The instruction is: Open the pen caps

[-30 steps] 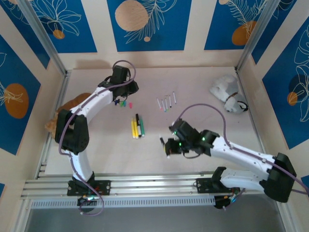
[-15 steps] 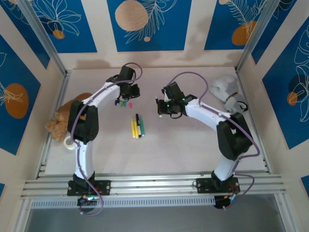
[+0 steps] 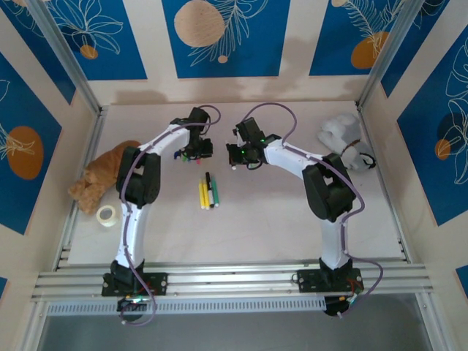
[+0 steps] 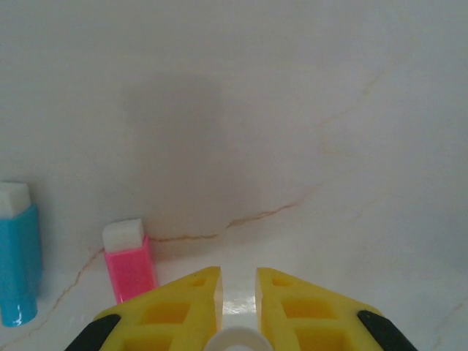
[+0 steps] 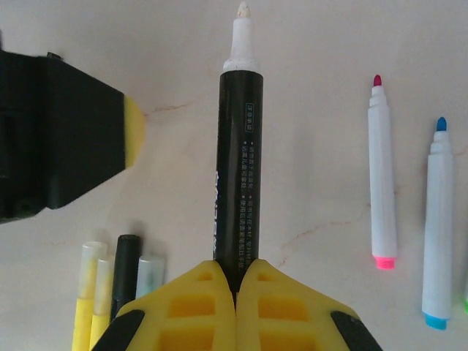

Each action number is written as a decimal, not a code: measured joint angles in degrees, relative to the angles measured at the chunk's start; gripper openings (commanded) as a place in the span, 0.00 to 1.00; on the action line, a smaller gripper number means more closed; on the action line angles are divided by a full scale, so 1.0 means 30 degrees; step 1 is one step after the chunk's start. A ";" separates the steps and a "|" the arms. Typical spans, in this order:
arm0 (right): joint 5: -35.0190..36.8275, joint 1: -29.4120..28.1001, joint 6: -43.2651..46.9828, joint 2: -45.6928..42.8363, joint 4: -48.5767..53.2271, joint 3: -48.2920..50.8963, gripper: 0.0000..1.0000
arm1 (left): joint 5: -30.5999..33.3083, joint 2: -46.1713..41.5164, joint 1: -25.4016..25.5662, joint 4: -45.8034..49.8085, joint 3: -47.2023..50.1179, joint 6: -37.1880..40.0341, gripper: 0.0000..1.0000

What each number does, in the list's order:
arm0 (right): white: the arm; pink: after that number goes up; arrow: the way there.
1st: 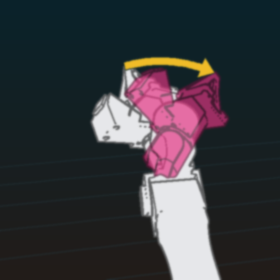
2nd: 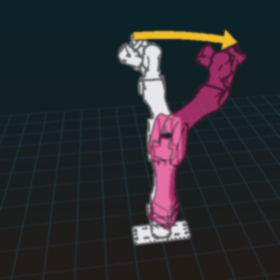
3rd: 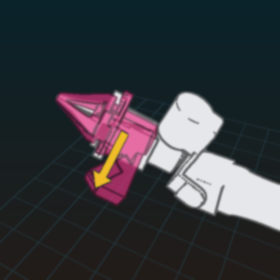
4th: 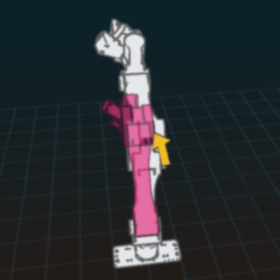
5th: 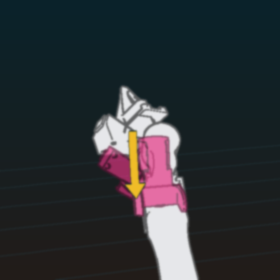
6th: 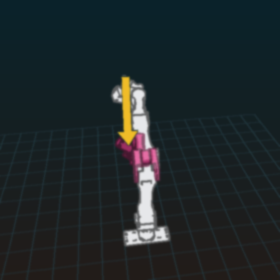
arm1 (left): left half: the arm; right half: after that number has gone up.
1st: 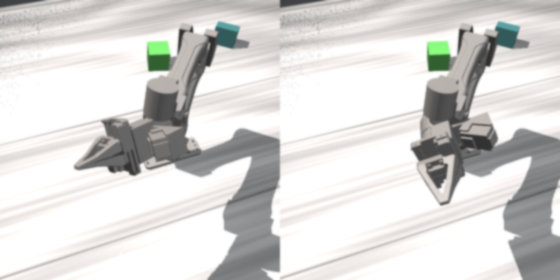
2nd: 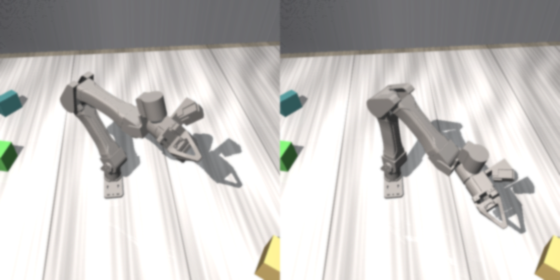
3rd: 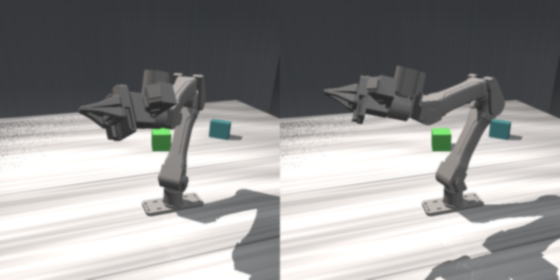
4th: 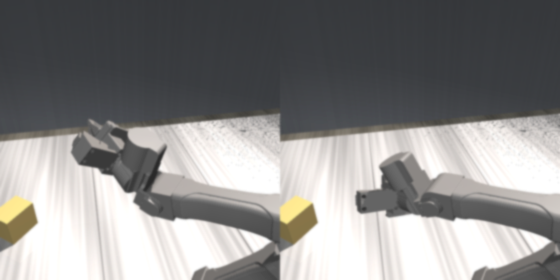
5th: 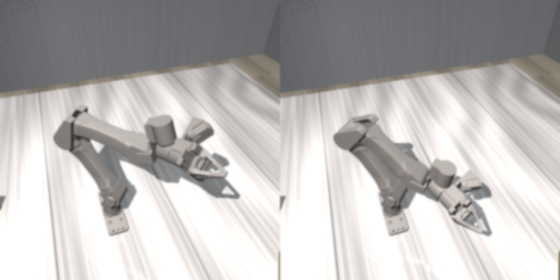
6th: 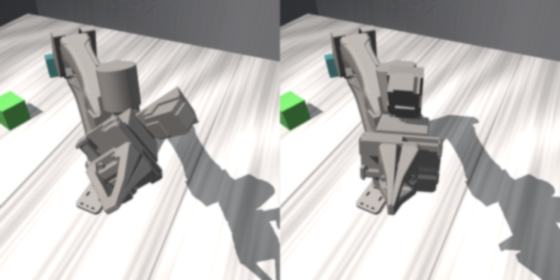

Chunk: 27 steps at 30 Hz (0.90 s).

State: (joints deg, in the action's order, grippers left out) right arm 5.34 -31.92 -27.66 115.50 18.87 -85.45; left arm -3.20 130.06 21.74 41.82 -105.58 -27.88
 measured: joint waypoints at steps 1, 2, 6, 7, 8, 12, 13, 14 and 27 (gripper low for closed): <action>0.0007 0.0000 0.0058 0.0109 0.0015 -0.0138 0.00 | 0.0131 0.0146 0.0000 0.0189 -0.0131 -0.0007 0.00; 0.0000 0.0000 0.0102 0.0233 0.0015 -0.0248 0.00 | 0.0197 0.0270 0.0000 0.0350 -0.0248 0.0000 0.03; 0.0007 -0.0036 0.0357 0.0969 0.0022 -0.0539 0.00 | 0.0459 0.0554 -0.0029 0.0765 -0.0423 -0.0007 0.21; 0.0015 -0.0036 0.0408 0.1129 0.0087 -0.0539 0.00 | 0.0481 0.0561 -0.0029 0.0860 -0.0481 0.0051 0.24; 0.0022 -0.0036 0.0423 0.1275 0.0124 -0.0539 0.00 | 0.0517 0.0561 -0.0029 0.0954 -0.0539 0.0095 0.25; 0.0022 -0.0029 0.0437 0.1581 0.0299 -0.0539 0.00 | 0.0605 0.0692 -0.0044 0.1406 -0.0787 0.0160 0.29; 0.0036 -0.0029 0.0495 0.1588 0.0357 -0.0539 0.00 | 0.0597 0.0765 -0.0044 0.1472 -0.0911 0.0160 0.29; 0.0080 -0.0029 0.0532 0.1588 0.0401 -0.0539 0.00 | 0.0597 0.0801 -0.0044 0.1530 -0.0991 0.0160 0.30; 0.1661 -0.0007 0.0845 0.2331 0.1785 -0.1326 0.22 | 0.0627 0.0780 -0.0044 0.1647 -0.1042 -0.0022 0.30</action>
State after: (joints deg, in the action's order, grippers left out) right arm 10.33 -31.94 -25.12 122.50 24.23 -89.43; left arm -1.32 132.40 21.61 46.76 -108.71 -27.94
